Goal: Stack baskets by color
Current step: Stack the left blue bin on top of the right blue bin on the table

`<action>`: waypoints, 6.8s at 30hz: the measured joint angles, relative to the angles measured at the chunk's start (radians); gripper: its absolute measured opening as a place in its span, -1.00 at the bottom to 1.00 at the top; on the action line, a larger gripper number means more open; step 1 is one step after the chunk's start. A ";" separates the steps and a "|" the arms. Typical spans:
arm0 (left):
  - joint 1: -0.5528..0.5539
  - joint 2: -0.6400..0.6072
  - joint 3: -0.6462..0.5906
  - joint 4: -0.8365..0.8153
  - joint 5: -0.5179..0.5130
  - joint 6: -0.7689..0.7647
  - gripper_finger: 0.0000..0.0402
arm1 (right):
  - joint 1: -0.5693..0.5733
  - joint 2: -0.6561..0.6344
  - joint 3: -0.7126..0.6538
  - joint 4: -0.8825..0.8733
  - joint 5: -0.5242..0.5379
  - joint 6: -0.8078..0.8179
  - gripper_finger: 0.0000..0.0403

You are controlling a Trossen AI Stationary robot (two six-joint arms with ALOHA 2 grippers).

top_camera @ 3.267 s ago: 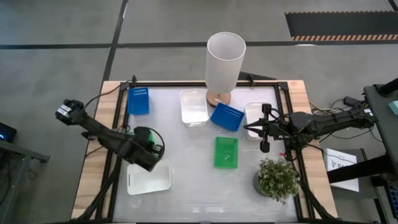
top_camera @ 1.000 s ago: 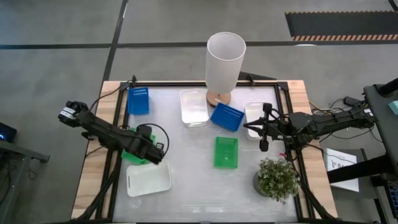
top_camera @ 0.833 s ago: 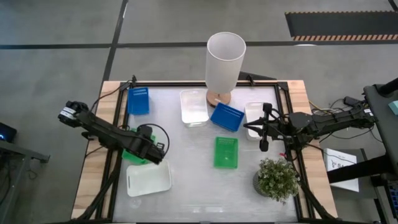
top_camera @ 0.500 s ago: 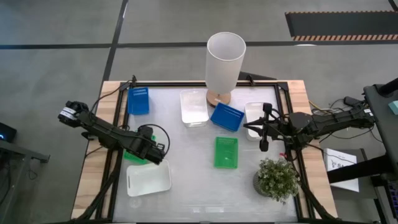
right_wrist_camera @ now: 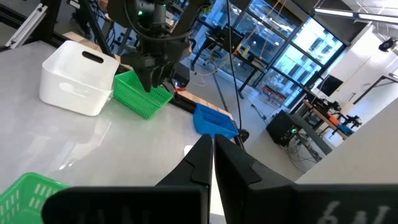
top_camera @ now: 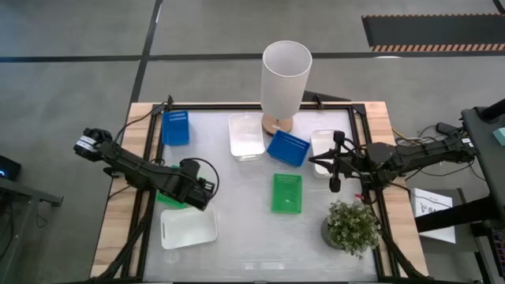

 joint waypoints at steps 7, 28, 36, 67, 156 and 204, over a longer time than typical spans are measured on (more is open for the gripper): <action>0.000 0.000 0.000 0.013 -0.012 0.059 -0.14 | 0.000 0.000 0.000 0.000 0.000 0.000 -0.96; -0.174 -0.014 0.011 0.185 -0.571 0.647 -0.14 | 0.000 0.263 0.113 0.139 -0.027 0.281 -0.96; -0.218 -0.107 -0.002 0.347 -0.603 1.006 -0.14 | 0.000 0.489 0.384 -0.177 -0.027 0.391 -0.96; 0.841 -0.222 -0.284 0.332 -0.094 1.001 -0.40 | 0.002 0.703 0.622 -0.572 -0.001 0.472 -0.96; -0.091 -0.072 0.011 0.581 0.031 1.518 -0.90 | -0.063 1.336 1.255 -0.643 -0.302 -0.033 -0.65; -0.092 -0.348 -0.119 0.734 -0.724 1.401 -0.12 | -0.090 1.039 1.005 -0.834 0.156 0.561 -0.96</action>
